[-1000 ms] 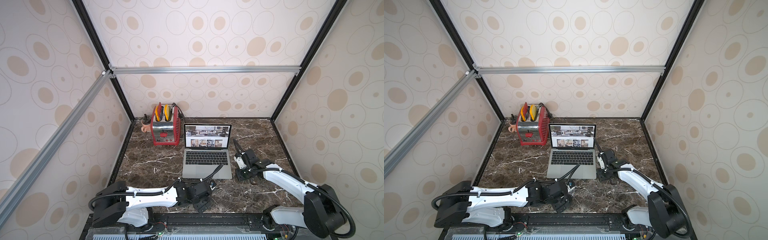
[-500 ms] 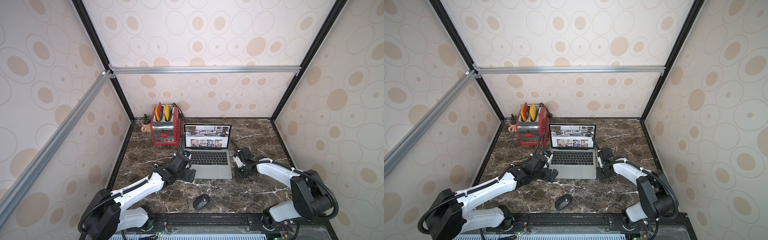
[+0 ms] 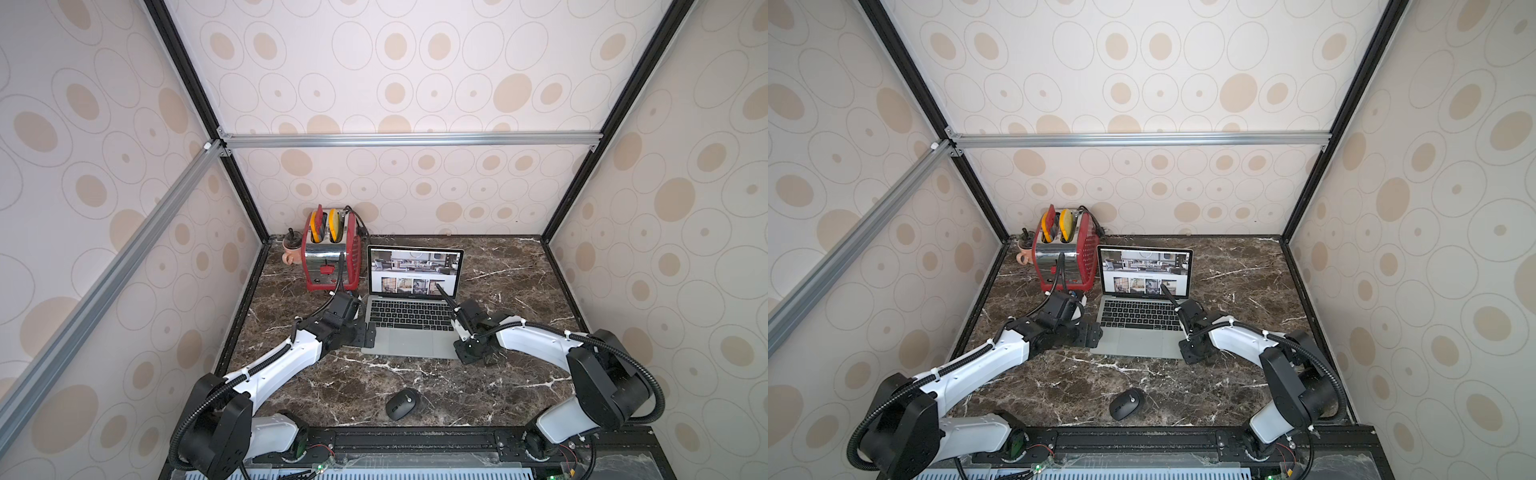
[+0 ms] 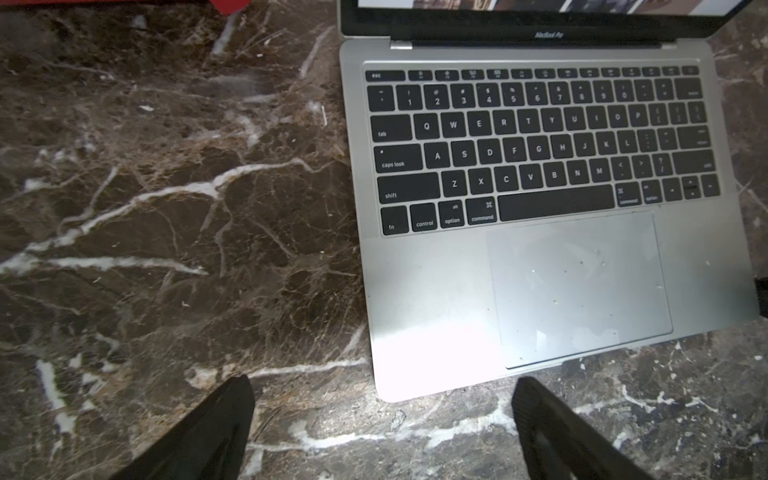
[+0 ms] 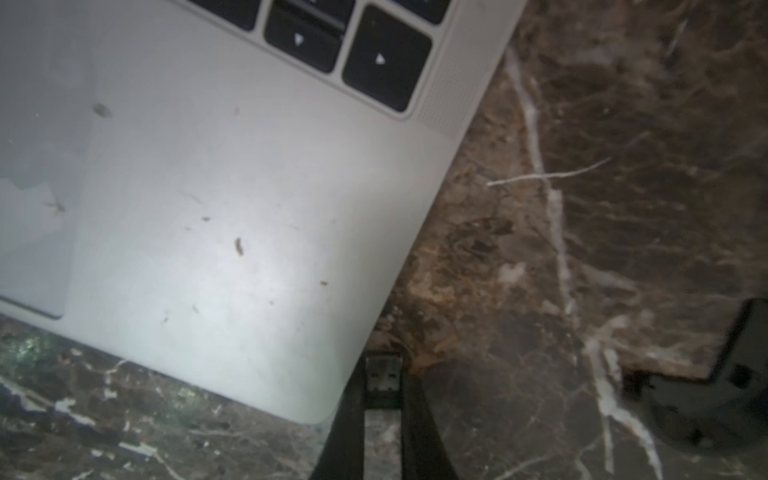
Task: Insert the wireless mouse receiver into the laptop
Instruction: Adjust the laptop at the center of the board.
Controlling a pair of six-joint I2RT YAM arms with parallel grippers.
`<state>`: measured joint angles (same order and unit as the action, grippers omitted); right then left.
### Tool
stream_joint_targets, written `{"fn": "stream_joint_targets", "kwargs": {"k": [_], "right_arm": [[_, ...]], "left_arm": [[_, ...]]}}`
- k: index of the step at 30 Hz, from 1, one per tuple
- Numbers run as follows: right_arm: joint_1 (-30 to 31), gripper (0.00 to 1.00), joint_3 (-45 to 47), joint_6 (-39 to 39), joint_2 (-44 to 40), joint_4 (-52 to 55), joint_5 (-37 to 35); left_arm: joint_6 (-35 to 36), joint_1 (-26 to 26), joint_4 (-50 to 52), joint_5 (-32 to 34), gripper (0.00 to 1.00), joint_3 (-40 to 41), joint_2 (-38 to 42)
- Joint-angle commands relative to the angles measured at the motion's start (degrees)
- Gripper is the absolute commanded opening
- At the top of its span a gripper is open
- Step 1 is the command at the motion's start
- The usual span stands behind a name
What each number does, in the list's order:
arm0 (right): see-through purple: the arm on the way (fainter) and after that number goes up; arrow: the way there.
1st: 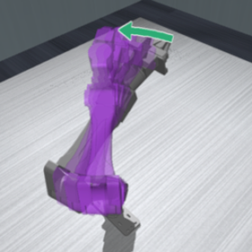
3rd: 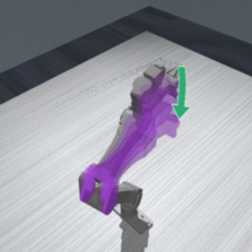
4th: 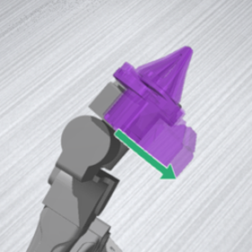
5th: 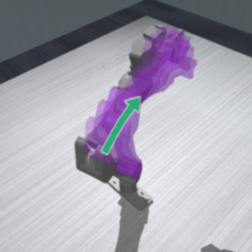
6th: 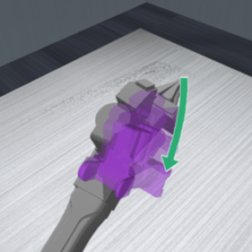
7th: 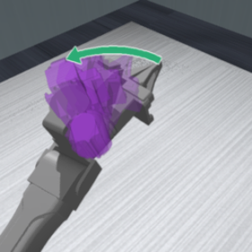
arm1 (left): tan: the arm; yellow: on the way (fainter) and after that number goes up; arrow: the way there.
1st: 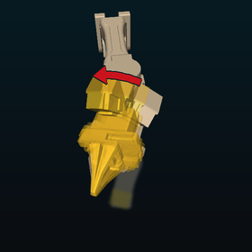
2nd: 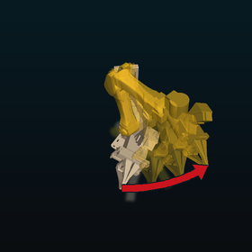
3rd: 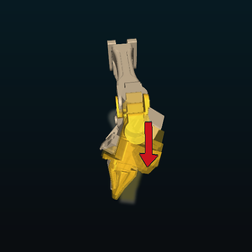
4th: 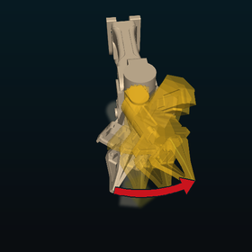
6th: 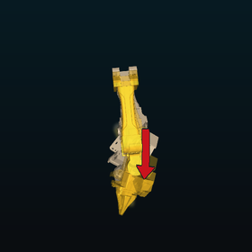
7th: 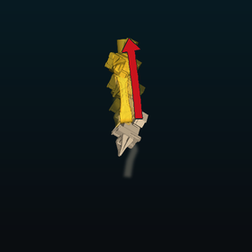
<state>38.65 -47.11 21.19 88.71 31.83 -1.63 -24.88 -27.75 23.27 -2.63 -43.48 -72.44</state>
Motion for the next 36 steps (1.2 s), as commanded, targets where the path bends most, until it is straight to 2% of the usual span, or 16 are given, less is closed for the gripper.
{"fn": "stream_joint_targets", "kwargs": {"k": [1,10,15,19,25,29,32,36], "right_arm": [[2.9,0.00,-0.8,1.5,2.1,-2.0,2.9],[11.2,0.00,-2.6,4.2,2.9,-4.6,4.0],[13.5,0.00,-4.9,2.1,4.5,-5.3,5.2],[12.9,0.00,-7.9,-9.6,1.0,1.3,4.0],[4.9,0.00,-16.4,-29.6,0.5,16.1,3.7],[0.5,0.00,-20.1,-38.3,2.6,17.8,13.0],[1.0,0.00,-20.4,-37.2,4.6,19.0,21.7],[2.8,0.00,-15.4,-32.6,2.5,16.9,26.8]], "left_arm": [[-0.1,0.8,2.9,0.0,0.99,-3.1,1.3],[1.5,2.3,5.1,0.0,0.99,-4.3,1.8],[1.8,4.9,5.3,-2.4,0.99,-5.2,1.3],[3.6,7.3,5.9,-6.7,0.99,-7.9,-1.6],[7.5,12.3,7.9,-13.7,0.99,-13.7,-9.4],[8.2,14.8,6.2,-16.5,0.99,-15.8,-14.4],[8.5,15.0,7.7,-17.1,0.99,-17.9,-18.2],[7.9,15.1,6.9,-18.2,0.99,-18.7,-20.8]]}}
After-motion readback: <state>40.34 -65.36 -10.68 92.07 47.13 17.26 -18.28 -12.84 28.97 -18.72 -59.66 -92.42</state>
